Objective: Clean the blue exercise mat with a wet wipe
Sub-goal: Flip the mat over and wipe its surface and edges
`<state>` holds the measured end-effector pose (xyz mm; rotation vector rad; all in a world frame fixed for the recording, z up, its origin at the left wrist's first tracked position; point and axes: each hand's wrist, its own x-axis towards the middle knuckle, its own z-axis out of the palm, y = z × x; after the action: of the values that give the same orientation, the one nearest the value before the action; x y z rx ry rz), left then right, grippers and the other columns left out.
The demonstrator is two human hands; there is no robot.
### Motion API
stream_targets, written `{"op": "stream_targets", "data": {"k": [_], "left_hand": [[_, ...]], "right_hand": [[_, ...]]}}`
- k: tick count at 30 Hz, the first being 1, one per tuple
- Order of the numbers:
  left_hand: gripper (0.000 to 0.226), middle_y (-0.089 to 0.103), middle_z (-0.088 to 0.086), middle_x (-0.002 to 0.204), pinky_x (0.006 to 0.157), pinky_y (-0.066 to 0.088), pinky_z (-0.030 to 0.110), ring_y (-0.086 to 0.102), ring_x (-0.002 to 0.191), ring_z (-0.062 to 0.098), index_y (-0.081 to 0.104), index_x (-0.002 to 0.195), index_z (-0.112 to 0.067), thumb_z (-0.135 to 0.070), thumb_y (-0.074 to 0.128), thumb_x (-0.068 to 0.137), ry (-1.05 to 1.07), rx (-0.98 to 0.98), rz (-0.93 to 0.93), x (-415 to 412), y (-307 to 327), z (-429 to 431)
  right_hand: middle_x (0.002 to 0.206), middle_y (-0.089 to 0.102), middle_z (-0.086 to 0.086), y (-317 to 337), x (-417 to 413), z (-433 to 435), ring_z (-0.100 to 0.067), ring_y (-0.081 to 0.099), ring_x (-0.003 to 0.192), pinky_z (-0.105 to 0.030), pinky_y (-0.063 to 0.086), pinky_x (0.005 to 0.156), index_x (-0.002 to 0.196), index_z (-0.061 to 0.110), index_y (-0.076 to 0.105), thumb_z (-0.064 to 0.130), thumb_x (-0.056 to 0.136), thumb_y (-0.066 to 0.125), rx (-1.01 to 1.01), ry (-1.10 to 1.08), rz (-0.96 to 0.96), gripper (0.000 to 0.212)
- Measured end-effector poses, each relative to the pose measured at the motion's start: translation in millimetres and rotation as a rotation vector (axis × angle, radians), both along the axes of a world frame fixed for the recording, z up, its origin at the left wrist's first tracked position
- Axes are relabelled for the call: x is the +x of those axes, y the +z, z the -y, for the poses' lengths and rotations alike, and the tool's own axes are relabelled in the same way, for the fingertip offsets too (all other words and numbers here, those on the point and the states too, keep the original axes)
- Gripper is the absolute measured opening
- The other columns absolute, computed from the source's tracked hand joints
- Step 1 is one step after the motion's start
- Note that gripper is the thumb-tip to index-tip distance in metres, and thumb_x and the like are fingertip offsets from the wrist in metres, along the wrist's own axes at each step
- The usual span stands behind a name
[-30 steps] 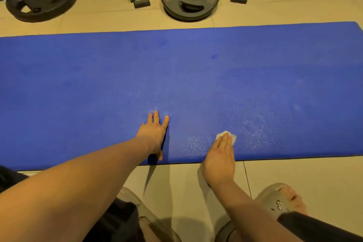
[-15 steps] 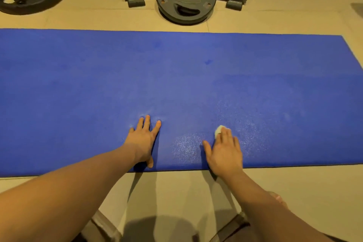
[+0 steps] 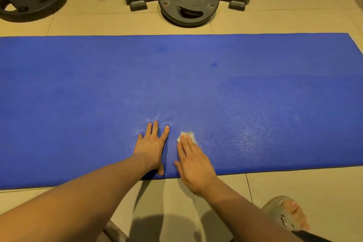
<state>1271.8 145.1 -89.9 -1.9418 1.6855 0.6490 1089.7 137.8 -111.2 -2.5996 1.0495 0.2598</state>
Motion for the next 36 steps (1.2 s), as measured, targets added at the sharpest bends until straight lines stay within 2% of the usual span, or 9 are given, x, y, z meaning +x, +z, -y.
{"op": "stream_targets", "data": {"k": [5,9,12,15,19,22,29,32,36], "left_hand": [[0.159,-0.021,0.025,0.165,0.122,0.021,0.059,-0.013,0.154,0.045,-0.019,0.16,-0.019,-0.057,0.094,0.056,-0.028,0.023,-0.01,0,1,2],[0.158,-0.021,0.026,0.164,0.121,0.022,0.061,-0.013,0.153,0.047,-0.019,0.16,-0.017,-0.054,0.095,0.057,-0.024,0.021,-0.019,-1,2,4],[0.158,-0.021,0.026,0.164,0.121,0.021,0.062,-0.013,0.153,0.048,-0.019,0.16,-0.016,-0.054,0.094,0.057,-0.03,0.033,-0.02,-2,2,3],[0.157,-0.022,0.025,0.164,0.121,0.021,0.061,-0.014,0.153,0.047,-0.02,0.16,-0.017,-0.053,0.094,0.059,-0.023,0.03,-0.012,-2,2,4],[0.154,-0.023,0.023,0.165,0.123,0.017,0.06,-0.018,0.153,0.044,-0.022,0.16,-0.02,-0.051,0.093,0.062,0.004,0.012,-0.041,1,-2,2],[0.156,-0.023,0.022,0.165,0.123,0.015,0.059,-0.018,0.154,0.043,-0.021,0.16,-0.021,-0.054,0.093,0.059,0.002,0.011,-0.044,3,0,2],[0.158,-0.024,0.022,0.165,0.124,0.015,0.059,-0.019,0.153,0.043,-0.02,0.16,-0.021,-0.054,0.094,0.057,0.013,-0.003,-0.066,2,1,0],[0.157,-0.024,0.022,0.165,0.124,0.014,0.06,-0.019,0.153,0.043,-0.02,0.16,-0.02,-0.052,0.095,0.058,0.015,-0.006,-0.066,0,2,1],[0.157,-0.025,0.022,0.165,0.123,0.013,0.06,-0.02,0.153,0.043,-0.021,0.16,-0.02,-0.049,0.095,0.059,0.029,0.002,-0.07,0,3,1]], "right_hand": [[0.156,0.04,-0.021,0,-84,51,-0.041,0.043,0.141,-0.049,0.051,0.104,0.147,-0.002,0.047,-0.003,0.073,0.067,-0.116,-0.111,-0.148,0.077],[0.167,0.013,-0.02,0,-106,62,-0.038,0.016,0.154,-0.045,0.027,0.123,0.159,0.001,0.021,0.017,0.101,0.048,-0.092,-0.401,-0.206,0.066],[0.162,0.019,-0.031,-2,-55,46,-0.047,0.02,0.15,-0.048,0.025,0.123,0.154,-0.007,0.029,0.024,0.103,0.045,-0.007,-0.54,-0.137,0.062],[0.155,0.032,-0.034,-5,11,18,-0.049,0.034,0.144,-0.051,0.034,0.118,0.148,-0.009,0.039,0.024,0.091,0.063,-0.013,-0.482,-0.026,0.07],[0.166,-0.002,-0.019,4,39,-6,-0.038,0.001,0.155,-0.051,0.021,0.124,0.159,-0.002,0.009,0.03,0.099,0.052,0.081,-0.211,-0.044,0.081],[0.162,0.029,-0.019,-3,-3,16,-0.038,0.029,0.15,-0.051,0.042,0.112,0.154,0.0,0.034,0.013,0.088,0.03,-0.047,-0.09,-0.051,0.067],[0.169,0.009,-0.012,-5,-92,83,-0.031,0.01,0.156,-0.054,0.026,0.12,0.16,0.004,0.016,0.029,0.104,0.035,-0.071,-0.471,-0.224,0.065],[0.166,0.016,-0.022,-6,-51,71,-0.04,0.015,0.153,-0.051,0.029,0.12,0.155,-0.004,0.028,0.029,0.102,0.043,-0.036,-0.607,-0.131,0.064],[0.158,0.027,-0.032,-11,20,33,-0.05,0.024,0.148,-0.055,0.025,0.122,0.15,-0.013,0.032,0.02,0.093,0.057,-0.06,-0.41,-0.006,0.07]]}}
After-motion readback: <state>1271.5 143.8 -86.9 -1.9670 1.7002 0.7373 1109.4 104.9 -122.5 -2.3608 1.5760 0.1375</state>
